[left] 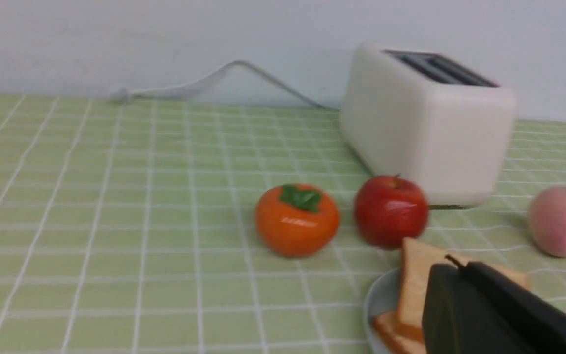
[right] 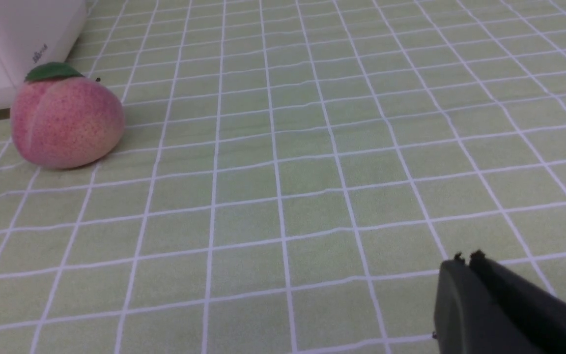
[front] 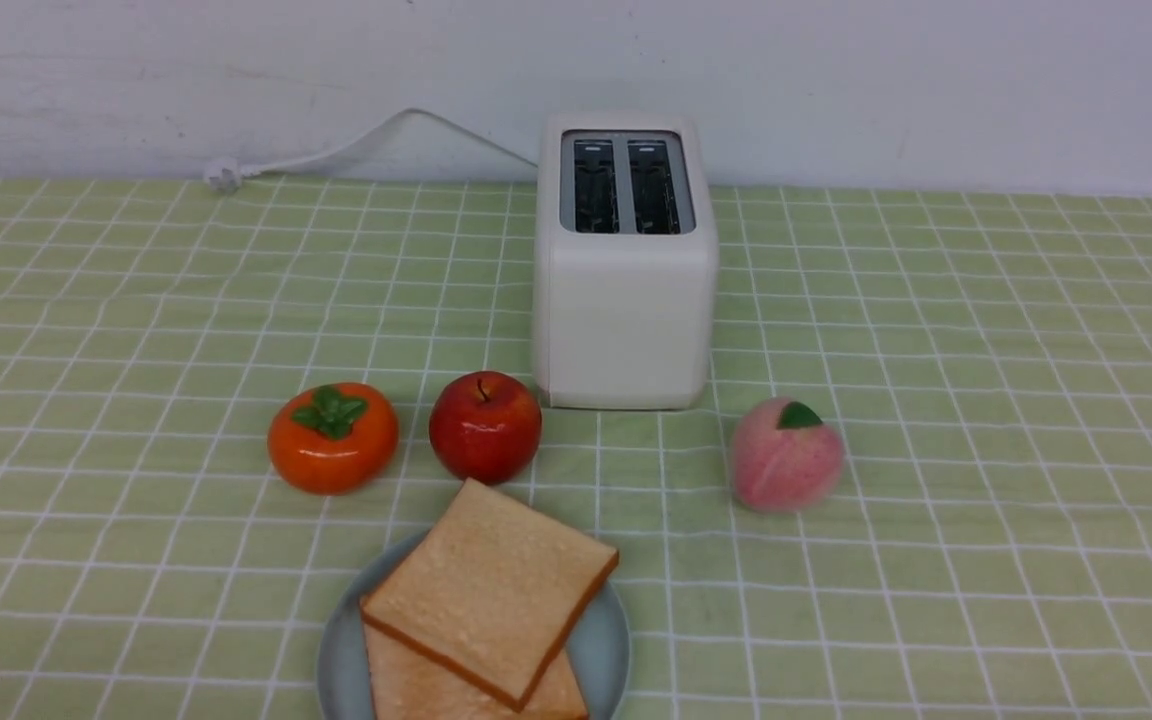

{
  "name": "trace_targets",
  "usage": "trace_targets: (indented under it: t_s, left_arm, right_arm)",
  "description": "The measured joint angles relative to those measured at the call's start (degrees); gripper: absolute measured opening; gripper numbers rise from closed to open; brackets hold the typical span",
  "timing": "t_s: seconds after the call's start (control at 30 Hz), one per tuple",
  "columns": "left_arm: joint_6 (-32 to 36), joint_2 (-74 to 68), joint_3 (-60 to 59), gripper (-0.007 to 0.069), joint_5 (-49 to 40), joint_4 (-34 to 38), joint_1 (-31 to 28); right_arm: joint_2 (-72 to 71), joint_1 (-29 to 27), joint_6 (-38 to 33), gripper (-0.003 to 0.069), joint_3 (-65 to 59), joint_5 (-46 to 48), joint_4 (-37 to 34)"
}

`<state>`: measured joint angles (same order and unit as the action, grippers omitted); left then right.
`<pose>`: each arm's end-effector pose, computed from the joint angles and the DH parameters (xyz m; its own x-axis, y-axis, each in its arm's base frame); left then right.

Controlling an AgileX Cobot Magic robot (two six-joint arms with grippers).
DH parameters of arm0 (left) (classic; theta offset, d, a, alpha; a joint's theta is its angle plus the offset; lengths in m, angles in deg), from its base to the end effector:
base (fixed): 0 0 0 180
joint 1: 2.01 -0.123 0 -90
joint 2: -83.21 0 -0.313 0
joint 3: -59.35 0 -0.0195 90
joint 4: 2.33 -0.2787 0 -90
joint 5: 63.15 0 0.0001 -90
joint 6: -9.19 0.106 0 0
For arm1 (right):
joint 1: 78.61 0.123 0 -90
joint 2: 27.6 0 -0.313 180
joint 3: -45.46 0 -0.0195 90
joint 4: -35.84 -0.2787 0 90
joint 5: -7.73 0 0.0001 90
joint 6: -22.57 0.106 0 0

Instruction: Take toasted bread from bread machine on green coffee tablecloth place on plate.

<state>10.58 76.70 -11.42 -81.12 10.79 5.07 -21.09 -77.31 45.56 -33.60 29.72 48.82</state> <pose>0.0606 -0.0150 0.2299 -0.1187 -0.1790 -0.9767 0.1726 0.9649 -0.1978 0.0665 -0.0074 0.1684 -0.2769 0.1826 -0.9434 0.1123 0.9812 0.1570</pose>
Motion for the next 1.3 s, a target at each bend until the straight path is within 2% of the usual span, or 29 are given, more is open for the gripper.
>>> trace_targets:
  t_s: [0.1,0.3,1.3]
  left_arm:
    - [-7.4,0.0,-6.3,-0.0013,2.1,-2.2,-2.5]
    - [-13.6,0.0,-8.8,-0.0013,-4.5,-3.6,-2.5]
    - [-14.6,0.0,-8.8,-0.0013,-4.4,-3.3,-2.5]
  right_arm:
    - [0.0,0.0,0.0,0.0011,0.0,0.0,0.0]
    - [0.0,0.0,0.0,0.0018,0.0,0.2,0.1]
    - [0.0,0.0,0.0,0.0038,0.0,0.2,0.1]
